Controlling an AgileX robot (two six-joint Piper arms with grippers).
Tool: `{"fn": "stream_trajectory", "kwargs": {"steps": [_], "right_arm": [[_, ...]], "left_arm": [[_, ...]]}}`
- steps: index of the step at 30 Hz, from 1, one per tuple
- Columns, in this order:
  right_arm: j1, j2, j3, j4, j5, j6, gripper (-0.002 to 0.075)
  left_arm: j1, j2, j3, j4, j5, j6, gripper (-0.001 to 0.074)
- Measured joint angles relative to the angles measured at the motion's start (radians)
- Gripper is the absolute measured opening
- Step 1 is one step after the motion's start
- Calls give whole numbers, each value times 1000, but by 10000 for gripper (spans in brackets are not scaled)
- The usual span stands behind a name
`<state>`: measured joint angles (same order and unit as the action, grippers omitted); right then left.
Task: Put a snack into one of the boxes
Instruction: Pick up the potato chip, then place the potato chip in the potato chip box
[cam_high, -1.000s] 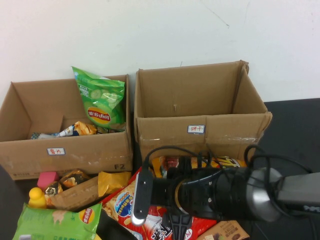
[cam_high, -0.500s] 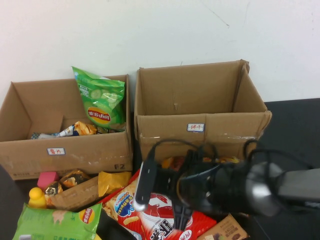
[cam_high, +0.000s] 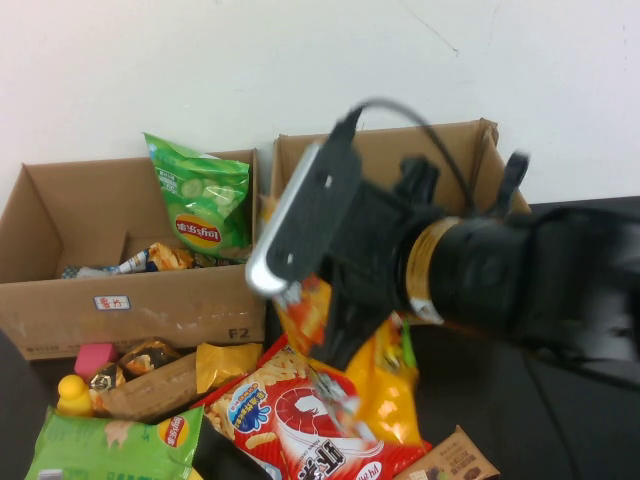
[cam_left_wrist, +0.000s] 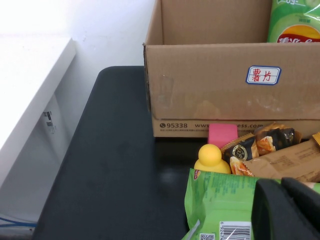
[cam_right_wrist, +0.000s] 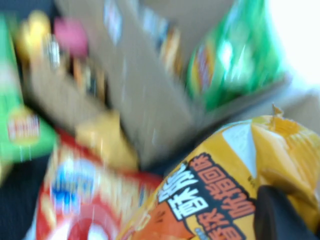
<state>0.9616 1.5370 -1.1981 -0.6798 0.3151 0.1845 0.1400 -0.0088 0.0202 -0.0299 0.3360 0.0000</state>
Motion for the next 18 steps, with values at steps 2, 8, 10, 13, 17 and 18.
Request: {"fn": "stream_trajectory", "kwargs": {"steps": [2,8,10,13,17,18], "right_arm": [[0,-23,0,-2,-84,1,7],[-45,6,-58,-15,-330,42,6],[-64,49,-118,-17,-384,78,6],[-85,140,-223,-21,-460,104,6],[-104,283,-413,-21,-550,125,6],[-106,328,-473,-17,-562,127,6]], "left_arm": [[0,0,0,0,0,0,-2],[0,0,0,0,0,0,-2],[0,0,0,0,0,0,-2],[0,0,0,0,0,0,-2],[0,0,0,0,0,0,-2],[0,0,0,0,0,0,-2]]}}
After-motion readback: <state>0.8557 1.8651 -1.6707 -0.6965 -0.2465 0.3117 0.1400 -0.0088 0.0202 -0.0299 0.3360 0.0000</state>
